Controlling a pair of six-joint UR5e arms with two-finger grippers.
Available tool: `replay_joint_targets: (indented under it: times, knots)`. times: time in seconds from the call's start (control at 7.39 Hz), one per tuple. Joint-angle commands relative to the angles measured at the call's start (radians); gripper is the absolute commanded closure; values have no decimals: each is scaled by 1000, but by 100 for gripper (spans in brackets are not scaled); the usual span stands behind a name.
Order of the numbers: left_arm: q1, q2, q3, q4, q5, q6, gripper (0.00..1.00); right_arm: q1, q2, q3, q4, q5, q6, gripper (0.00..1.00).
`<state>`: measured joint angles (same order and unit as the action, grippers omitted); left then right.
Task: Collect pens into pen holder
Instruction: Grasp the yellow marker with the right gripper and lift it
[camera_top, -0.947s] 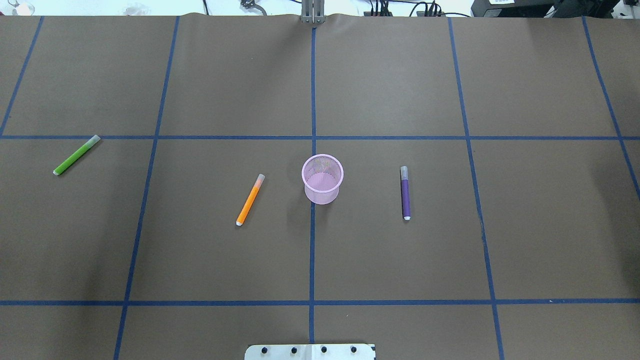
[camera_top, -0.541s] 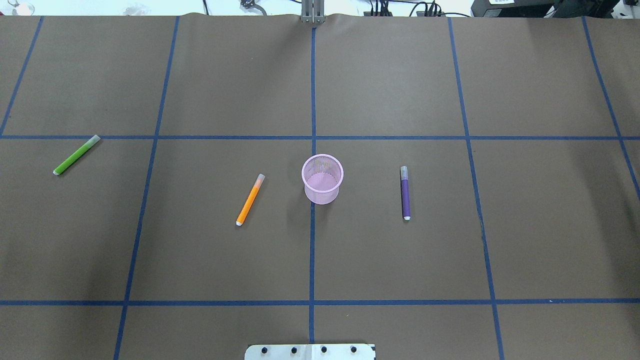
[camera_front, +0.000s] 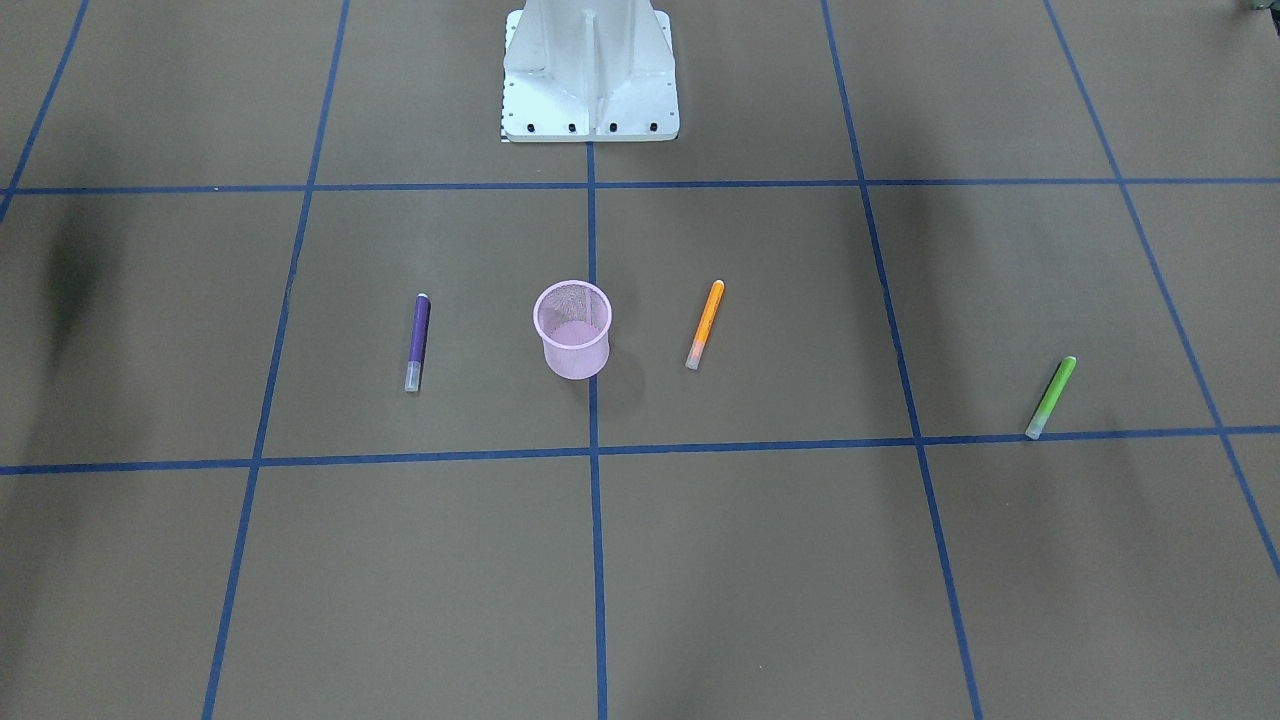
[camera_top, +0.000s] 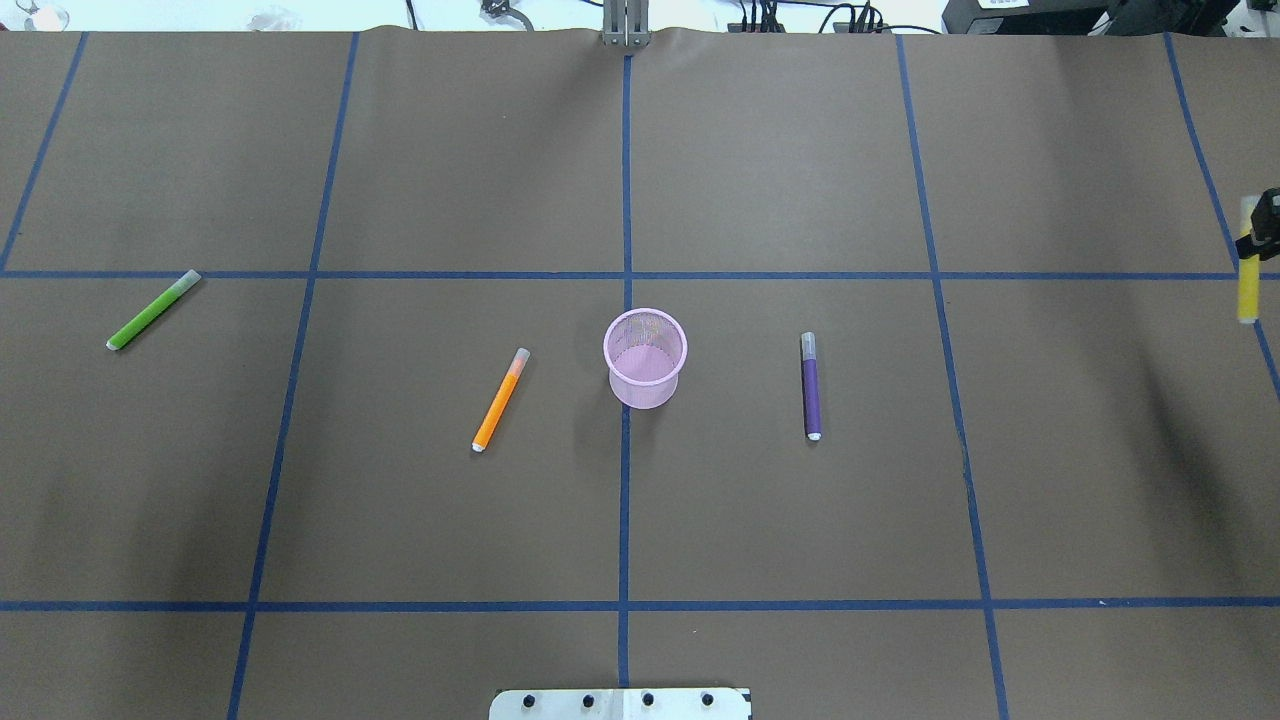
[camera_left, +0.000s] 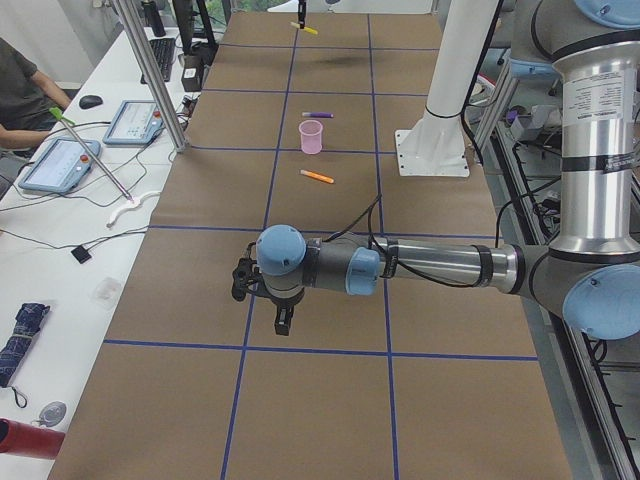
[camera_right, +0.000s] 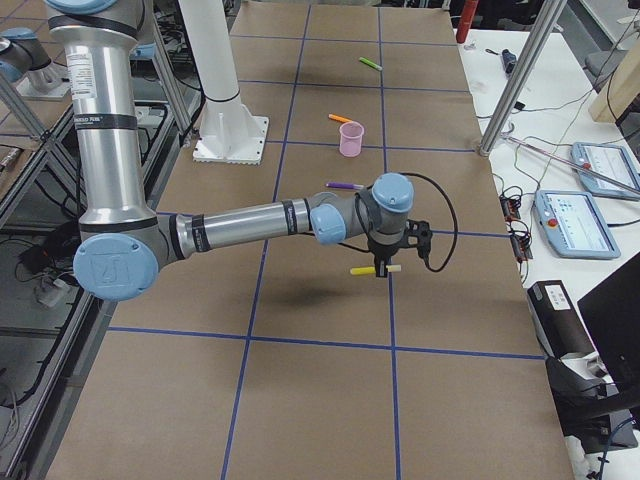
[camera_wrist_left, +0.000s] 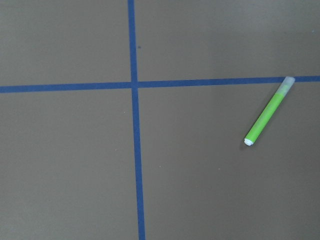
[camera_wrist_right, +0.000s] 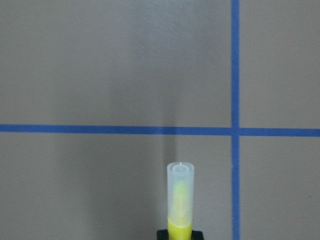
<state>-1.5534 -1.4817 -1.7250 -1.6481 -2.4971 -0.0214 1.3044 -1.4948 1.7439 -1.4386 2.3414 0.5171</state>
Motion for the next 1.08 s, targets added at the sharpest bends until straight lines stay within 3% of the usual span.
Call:
replay_joint_targets:
  times: [0.0,0.14,0.41,0.68,0.95]
  knots:
    - [18,-12,2,-16,-2,0,0,-156,51,168,97,-102,371,100]
    - [32,-18,4,-15,-2,0,0,-294,130,204,156,-238,648,100]
    - [39,-32,7,-13,-2,-2,0,-509,322,213,155,-507,921,100]
    - [39,-34,7,-12,-2,-2,0,-714,407,209,155,-856,946,100]
    - [39,-34,7,-12,-2,-2,0,-833,450,184,158,-1038,943,100]
